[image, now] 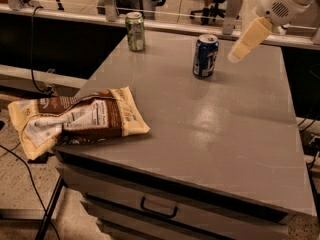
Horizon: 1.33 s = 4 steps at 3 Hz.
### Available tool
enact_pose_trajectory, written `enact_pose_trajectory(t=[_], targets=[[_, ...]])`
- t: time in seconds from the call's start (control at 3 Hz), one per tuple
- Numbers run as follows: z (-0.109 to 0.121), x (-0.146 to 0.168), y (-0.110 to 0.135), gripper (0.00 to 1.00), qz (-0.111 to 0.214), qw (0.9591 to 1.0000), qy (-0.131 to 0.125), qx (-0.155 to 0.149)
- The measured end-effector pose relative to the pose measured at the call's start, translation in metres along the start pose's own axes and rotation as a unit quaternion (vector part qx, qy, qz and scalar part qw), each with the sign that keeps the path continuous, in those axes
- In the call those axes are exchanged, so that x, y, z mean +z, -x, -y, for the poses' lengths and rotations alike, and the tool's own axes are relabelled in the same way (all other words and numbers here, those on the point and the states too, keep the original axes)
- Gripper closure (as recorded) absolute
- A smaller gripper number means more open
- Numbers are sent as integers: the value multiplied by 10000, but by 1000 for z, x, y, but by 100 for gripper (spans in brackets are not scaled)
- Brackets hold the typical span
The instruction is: Move pepsi can near brown chip bag
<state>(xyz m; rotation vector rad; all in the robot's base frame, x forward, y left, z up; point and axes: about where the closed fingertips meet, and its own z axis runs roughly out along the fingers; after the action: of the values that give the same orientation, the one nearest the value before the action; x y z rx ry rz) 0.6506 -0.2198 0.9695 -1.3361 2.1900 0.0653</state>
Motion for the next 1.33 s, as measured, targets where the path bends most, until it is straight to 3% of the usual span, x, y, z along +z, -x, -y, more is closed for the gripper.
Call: enact_pose_trajectory(t=[0.33, 0.67, 1.0, 1.33], targets=[[0, 0, 0, 0, 0, 10000, 1, 0], [-4, 14, 16, 0, 370, 9992, 129, 48], [-9, 38, 40, 0, 920, 9951, 320, 173], [-5, 54, 52, 0, 1430, 9882, 377, 386]])
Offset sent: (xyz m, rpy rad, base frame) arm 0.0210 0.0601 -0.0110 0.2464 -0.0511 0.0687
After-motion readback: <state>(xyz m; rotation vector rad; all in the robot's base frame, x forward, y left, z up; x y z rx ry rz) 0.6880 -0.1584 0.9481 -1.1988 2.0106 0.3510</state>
